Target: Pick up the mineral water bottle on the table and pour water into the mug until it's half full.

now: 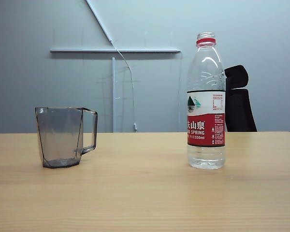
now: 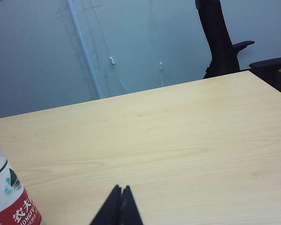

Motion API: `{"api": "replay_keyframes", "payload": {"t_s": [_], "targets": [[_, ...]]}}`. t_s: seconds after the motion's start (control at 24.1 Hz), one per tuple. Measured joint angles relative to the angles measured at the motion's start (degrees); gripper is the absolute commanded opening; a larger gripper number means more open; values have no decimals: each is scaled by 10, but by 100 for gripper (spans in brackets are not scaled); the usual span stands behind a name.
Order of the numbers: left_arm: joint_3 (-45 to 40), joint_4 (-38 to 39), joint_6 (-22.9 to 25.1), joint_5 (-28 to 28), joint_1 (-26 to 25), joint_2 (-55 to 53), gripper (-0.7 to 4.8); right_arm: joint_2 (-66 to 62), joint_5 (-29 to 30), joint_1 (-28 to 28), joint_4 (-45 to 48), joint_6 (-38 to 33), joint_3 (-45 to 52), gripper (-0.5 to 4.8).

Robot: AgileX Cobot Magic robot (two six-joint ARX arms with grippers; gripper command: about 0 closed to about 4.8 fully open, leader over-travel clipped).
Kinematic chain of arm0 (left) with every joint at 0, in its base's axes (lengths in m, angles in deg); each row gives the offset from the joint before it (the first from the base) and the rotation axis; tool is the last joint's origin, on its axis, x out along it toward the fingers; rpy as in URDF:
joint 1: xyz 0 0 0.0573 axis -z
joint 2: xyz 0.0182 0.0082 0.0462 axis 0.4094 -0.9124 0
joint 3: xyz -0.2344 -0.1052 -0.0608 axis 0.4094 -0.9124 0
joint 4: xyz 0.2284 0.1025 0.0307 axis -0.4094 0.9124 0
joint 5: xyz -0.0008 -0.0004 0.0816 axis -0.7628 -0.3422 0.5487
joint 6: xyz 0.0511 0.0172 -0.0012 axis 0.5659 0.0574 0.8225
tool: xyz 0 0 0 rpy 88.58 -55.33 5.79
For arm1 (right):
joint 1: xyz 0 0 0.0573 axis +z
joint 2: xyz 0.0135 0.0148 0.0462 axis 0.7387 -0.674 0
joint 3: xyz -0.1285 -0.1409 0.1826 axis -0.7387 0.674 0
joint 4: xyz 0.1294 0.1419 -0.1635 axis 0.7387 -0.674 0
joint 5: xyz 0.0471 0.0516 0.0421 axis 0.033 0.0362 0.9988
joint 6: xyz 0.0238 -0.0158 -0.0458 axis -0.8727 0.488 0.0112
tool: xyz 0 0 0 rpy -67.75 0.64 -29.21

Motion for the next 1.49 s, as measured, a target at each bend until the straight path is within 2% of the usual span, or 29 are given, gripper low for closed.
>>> {"api": "replay_keyframes", "payload": {"t_s": [0.5,0.62,0.75,0.79,0.83,0.87,0.91,0.96,1.0,1.04,1.08,1.12,1.16,1.41,1.45,1.49], "targets": [[0,0,0,2,10,0,-2,0,0,2,-7,42,0,-1],[0,0,0,2,72,0,-2,0,16,3,-6,30,0,-1],[0,0,0,2,174,0,-2,0,98,3,-4,-9,0,3],[0,0,0,-1,208,0,-2,0,137,3,0,-17,0,20],[0,0,0,1,239,0,-2,0,167,3,4,-23,0,59],[0,-4,0,-1,306,-13,-2,0,217,6,4,-38,-1,59],[0,-4,0,-4,346,-30,-2,0,232,15,-15,-52,-11,60],[0,-4,0,-4,363,-40,-2,0,234,24,-29,-55,-22,69],[0,-4,0,-4,375,-50,-2,-3,235,36,-38,-57,-35,104],[0,-4,0,-4,382,-59,-2,-7,236,47,-44,-56,-46,170],[0,-3,0,-4,385,-67,-2,-12,233,63,-52,-56,-59,278],[0,-2,0,-4,384,-73,-2,-20,226,79,-52,-55,-69,359],[0,-2,0,-2,383,-80,-2,-32,213,99,-51,-51,-78,479],[0,0,0,0,382,-84,-2,-184,75,265,-3,28,-90,479],[0,0,0,0,382,-84,-2,-217,41,295,20,45,-90,479],[0,0,0,0,382,-84,-2,-275,-33,336,70,74,-89,479]]}}
